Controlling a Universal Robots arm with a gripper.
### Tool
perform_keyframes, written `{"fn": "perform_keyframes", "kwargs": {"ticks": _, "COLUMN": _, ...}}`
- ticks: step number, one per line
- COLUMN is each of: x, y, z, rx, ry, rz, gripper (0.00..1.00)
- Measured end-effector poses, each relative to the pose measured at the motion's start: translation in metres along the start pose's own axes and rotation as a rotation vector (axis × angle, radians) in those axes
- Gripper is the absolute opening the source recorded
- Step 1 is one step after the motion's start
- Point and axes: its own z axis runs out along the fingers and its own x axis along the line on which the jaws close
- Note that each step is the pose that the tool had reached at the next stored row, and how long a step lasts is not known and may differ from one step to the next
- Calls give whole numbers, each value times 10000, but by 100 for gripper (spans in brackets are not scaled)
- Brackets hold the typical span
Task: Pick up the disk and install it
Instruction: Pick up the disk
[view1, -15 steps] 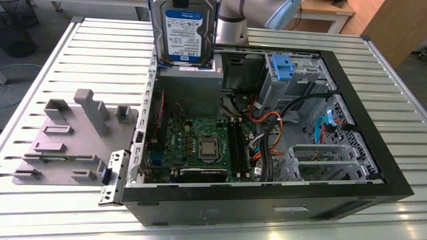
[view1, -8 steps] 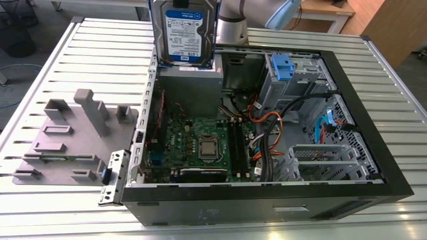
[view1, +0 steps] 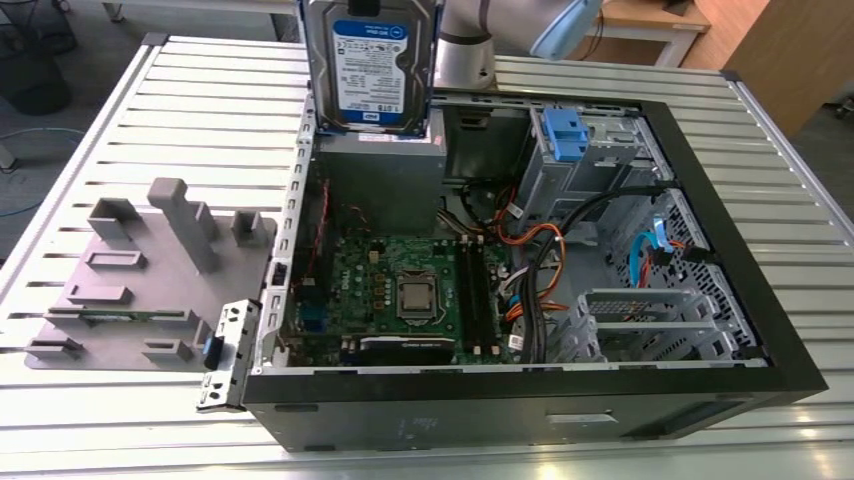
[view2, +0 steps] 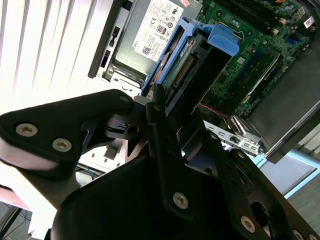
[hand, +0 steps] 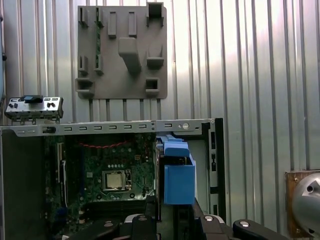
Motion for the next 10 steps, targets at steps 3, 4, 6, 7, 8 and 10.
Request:
{"fn": "perform_keyframes", "kwargs": {"ticks": 3, "x": -2, "y": -41, "z": 2, "rx": 1, "ry": -1, "rz": 0, "gripper": 35}}
{"fn": "perform_keyframes", "kwargs": {"ticks": 4, "x": -2, "y": -58, "z": 2, "rx": 1, "ry": 0, "rz": 0, "gripper": 35}}
{"fn": "perform_keyframes", "kwargs": {"ticks": 6, "x": -5, "y": -99, "z": 2, "rx": 1, "ry": 0, "rz": 0, "gripper": 35}}
{"fn": "perform_keyframes", "kwargs": {"ticks": 7, "x": -6, "y": -121, "z": 2, "rx": 1, "ry": 0, "rz": 0, "gripper": 35}}
{"fn": "perform_keyframes", "kwargs": {"ticks": 8, "x": -7, "y": -142, "z": 3, "rx": 1, "ry": 0, "rz": 0, "gripper": 35}}
{"fn": "perform_keyframes", "kwargs": {"ticks": 10, "x": -10, "y": -187, "z": 3, "rx": 0, "ry": 0, "rz": 0, "gripper": 35}}
